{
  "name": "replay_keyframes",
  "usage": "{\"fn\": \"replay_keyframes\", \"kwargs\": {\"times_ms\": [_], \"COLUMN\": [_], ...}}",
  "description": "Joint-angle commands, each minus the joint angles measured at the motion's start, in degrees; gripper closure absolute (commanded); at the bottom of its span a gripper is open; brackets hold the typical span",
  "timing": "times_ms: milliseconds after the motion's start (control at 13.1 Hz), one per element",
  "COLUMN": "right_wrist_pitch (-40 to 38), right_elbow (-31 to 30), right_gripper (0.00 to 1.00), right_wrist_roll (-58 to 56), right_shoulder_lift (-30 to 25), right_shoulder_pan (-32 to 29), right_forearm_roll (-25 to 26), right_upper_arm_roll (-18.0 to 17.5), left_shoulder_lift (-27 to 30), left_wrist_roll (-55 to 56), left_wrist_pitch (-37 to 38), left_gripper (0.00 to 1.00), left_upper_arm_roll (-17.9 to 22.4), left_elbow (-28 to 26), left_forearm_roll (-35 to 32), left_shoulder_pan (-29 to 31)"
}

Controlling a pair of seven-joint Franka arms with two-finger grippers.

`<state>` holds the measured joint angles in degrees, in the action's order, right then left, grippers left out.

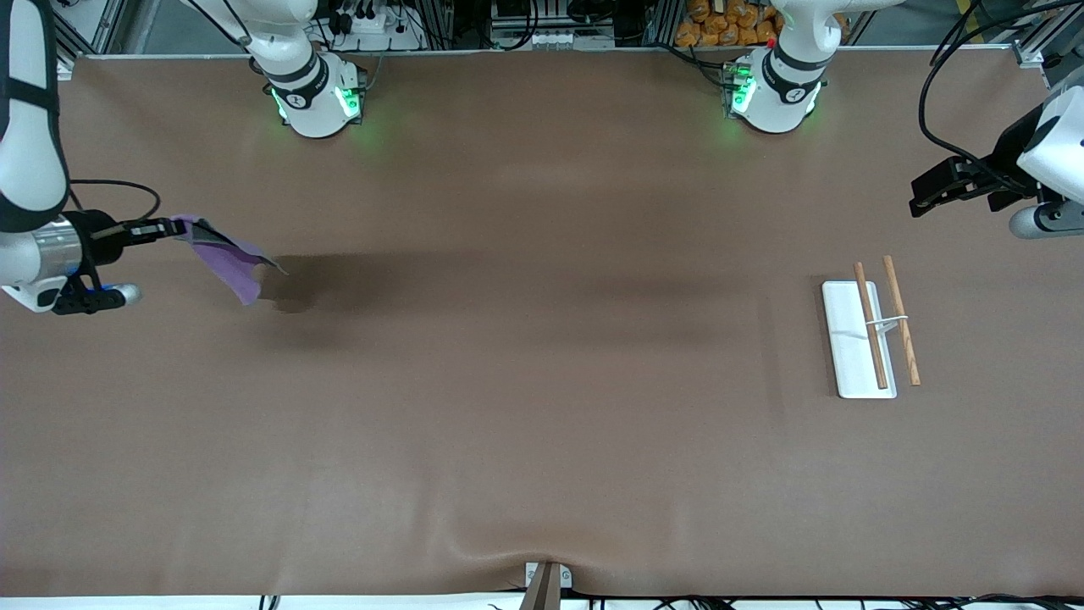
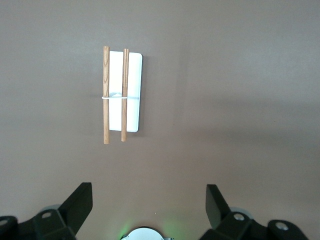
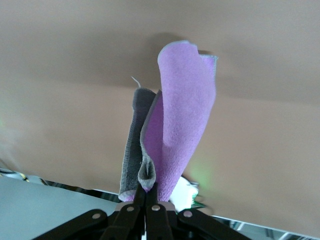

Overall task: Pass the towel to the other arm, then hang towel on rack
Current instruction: 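Lift the towel with the right gripper toward the table center, then carry the towel to center while the left gripper reaches toward it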

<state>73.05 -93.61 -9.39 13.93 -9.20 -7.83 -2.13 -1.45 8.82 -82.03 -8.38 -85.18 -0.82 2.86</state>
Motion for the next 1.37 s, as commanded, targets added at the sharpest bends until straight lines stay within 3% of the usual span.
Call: {"fn": "replay_keyframes", "kwargs": {"times_ms": [0,532,685,1293], "right_wrist_pitch": [-1.2,-0.8,0.3,17.2], "right_elbow": [2.1,9.5,11.3,13.2], "right_gripper": [1.00,1.00,1.00,1.00], "right_wrist_roll": [9.0,34.7,42.4,68.2], "right_shoulder_lift": [-0.4,-0.3,0.1,2.2], "right_shoulder_pan": [3.9,15.6,20.3,31.9], "right_forearm_roll": [-3.0,-12.2,-12.7,-18.7], "right_upper_arm_roll": [0.4,0.6,0.6,0.6], "left_shoulder_lift": [0.0,-2.9,-4.2,-8.0], "left_wrist_roll": [-0.2,0.1,0.8,1.1], "left_wrist_pitch": [0.2,-3.0,-4.6,-8.1], "left_gripper": [0.00,0.00,0.00,0.00], "left_upper_arm_roll": [-0.1,-0.2,-0.1,-0.1], "left_elbow": [0.1,0.3,0.3,0.8], "left_forearm_roll": [-0.4,0.2,1.8,6.6], "left_shoulder_pan": [0.1,-0.1,-0.3,-0.7]}}
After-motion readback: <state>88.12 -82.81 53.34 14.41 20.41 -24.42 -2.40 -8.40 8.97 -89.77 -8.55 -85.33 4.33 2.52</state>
